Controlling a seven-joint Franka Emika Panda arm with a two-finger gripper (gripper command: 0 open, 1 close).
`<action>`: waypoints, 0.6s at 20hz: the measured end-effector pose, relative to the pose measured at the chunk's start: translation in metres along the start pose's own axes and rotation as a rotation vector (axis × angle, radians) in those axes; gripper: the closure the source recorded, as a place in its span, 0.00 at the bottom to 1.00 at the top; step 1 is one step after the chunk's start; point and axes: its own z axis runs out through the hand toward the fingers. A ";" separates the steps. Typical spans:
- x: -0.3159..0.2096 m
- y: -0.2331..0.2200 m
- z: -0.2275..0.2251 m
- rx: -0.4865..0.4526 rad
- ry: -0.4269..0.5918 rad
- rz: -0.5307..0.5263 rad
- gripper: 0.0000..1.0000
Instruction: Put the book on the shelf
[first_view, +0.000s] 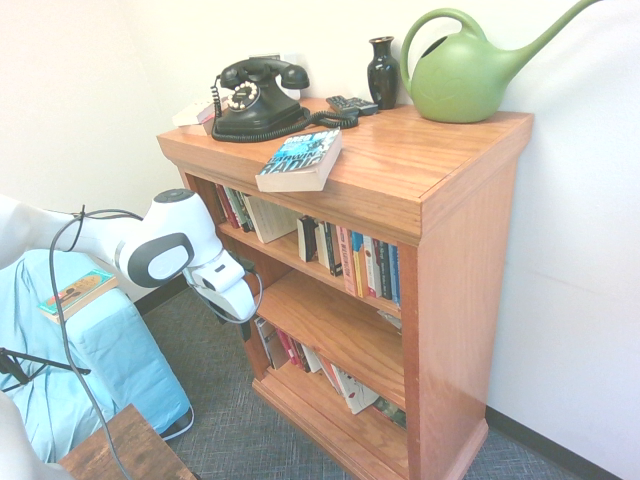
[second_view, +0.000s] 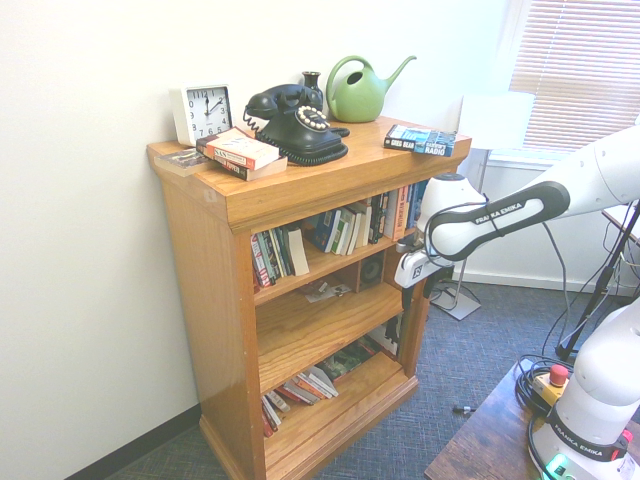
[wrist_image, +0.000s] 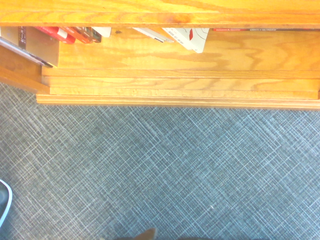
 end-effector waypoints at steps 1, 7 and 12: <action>0.000 0.000 0.000 -0.001 0.000 0.000 0.00; 0.003 0.000 -0.007 -0.023 0.070 0.012 0.00; -0.015 0.008 -0.040 -0.036 0.214 0.021 0.00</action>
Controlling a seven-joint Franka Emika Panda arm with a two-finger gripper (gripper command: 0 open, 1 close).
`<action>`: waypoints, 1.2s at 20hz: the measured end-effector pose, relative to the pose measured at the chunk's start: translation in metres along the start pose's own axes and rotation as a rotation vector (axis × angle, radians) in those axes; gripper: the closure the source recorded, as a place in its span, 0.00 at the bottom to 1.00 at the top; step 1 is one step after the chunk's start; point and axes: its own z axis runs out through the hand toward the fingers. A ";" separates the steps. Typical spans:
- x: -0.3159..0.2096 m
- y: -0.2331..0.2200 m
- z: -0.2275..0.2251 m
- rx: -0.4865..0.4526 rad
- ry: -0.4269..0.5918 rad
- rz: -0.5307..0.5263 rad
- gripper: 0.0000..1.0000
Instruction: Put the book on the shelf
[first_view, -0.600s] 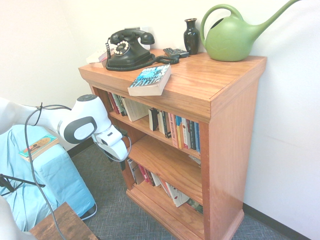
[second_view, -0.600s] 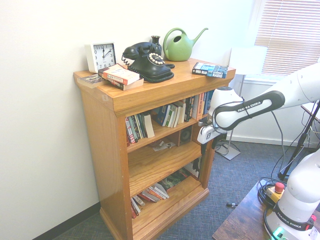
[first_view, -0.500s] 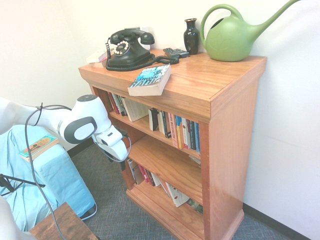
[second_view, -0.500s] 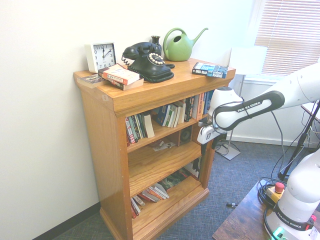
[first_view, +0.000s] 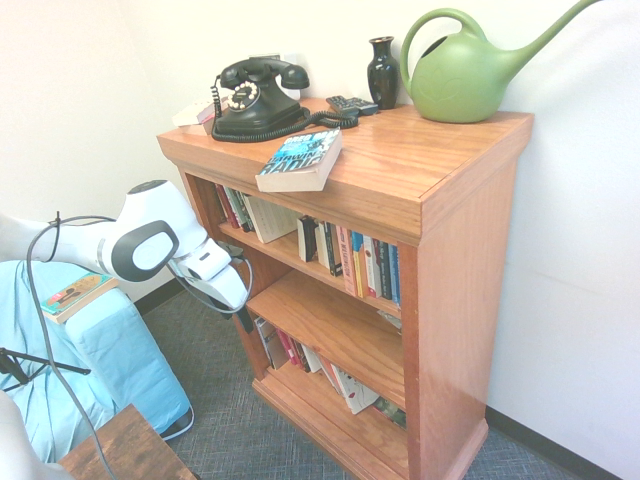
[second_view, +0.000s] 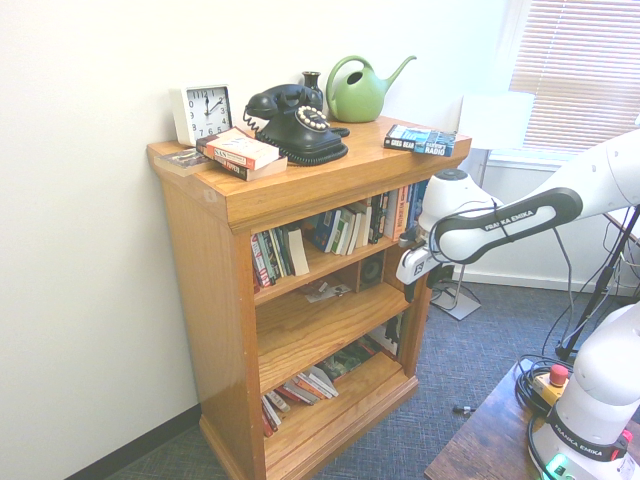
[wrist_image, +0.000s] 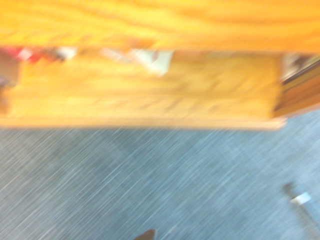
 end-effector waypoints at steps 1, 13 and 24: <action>-0.002 0.005 -0.012 -0.004 0.031 0.005 0.00; 0.068 0.092 -0.138 -0.197 0.573 -0.085 0.00; 0.108 0.057 -0.188 -0.349 0.954 -0.359 0.00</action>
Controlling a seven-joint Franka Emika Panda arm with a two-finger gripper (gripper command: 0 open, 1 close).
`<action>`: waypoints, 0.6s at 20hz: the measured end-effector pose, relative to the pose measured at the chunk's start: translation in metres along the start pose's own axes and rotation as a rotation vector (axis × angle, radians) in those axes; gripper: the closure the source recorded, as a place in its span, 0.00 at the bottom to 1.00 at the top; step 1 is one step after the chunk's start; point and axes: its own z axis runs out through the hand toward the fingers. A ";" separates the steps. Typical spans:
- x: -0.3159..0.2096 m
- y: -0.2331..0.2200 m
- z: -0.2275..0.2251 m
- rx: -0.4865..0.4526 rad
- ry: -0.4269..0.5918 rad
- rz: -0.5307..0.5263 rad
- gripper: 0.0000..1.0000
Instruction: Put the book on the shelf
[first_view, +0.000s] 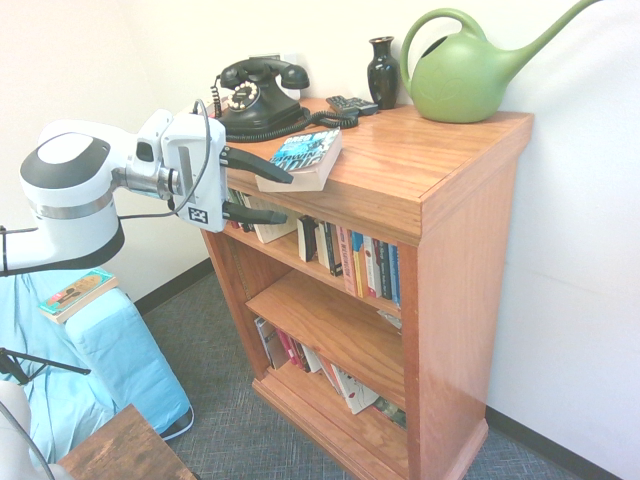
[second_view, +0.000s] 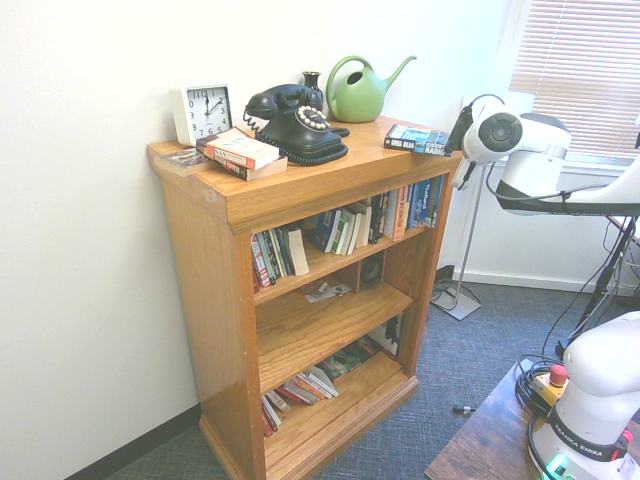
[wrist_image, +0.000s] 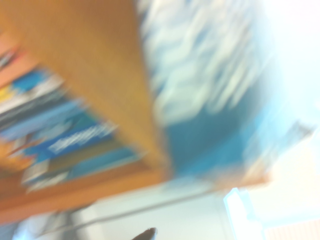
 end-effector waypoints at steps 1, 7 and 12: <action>0.002 0.000 -0.001 -0.007 0.028 -0.011 0.00; 0.000 -0.005 0.001 0.009 0.103 -0.070 0.00; -0.004 -0.022 0.009 0.040 0.148 -0.100 0.00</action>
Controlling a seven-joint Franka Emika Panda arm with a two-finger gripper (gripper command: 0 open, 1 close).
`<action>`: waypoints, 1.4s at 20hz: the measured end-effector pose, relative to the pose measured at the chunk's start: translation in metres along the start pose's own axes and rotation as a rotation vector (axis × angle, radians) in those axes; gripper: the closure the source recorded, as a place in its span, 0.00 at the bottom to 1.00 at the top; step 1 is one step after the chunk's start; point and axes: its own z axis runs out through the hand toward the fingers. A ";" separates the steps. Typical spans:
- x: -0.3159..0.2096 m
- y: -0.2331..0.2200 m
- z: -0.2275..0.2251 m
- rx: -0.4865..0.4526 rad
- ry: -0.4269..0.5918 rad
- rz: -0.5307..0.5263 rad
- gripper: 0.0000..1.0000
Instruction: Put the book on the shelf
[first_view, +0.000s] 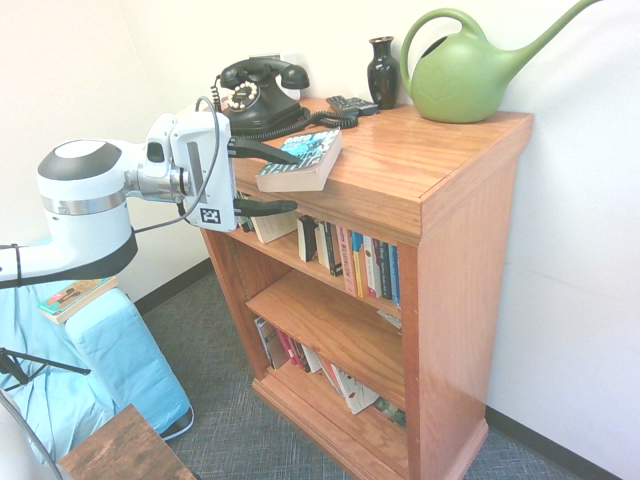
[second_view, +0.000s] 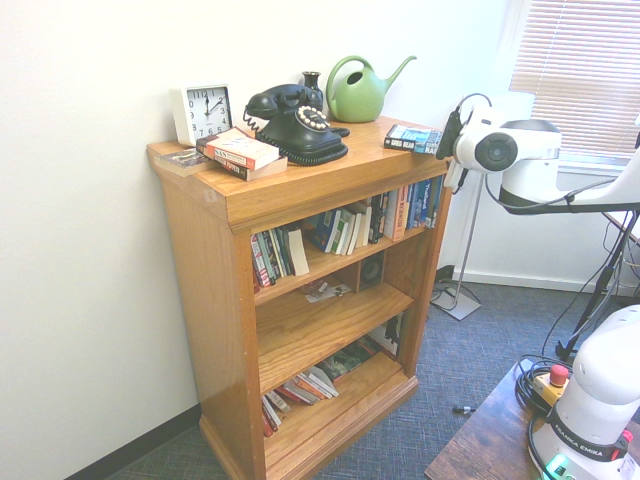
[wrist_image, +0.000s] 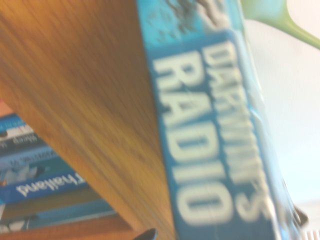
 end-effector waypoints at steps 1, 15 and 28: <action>0.003 -0.003 0.001 0.003 0.018 -0.005 0.00; 0.025 -0.026 0.023 0.011 0.049 -0.022 1.00; 0.020 -0.019 0.034 -0.009 0.024 -0.010 1.00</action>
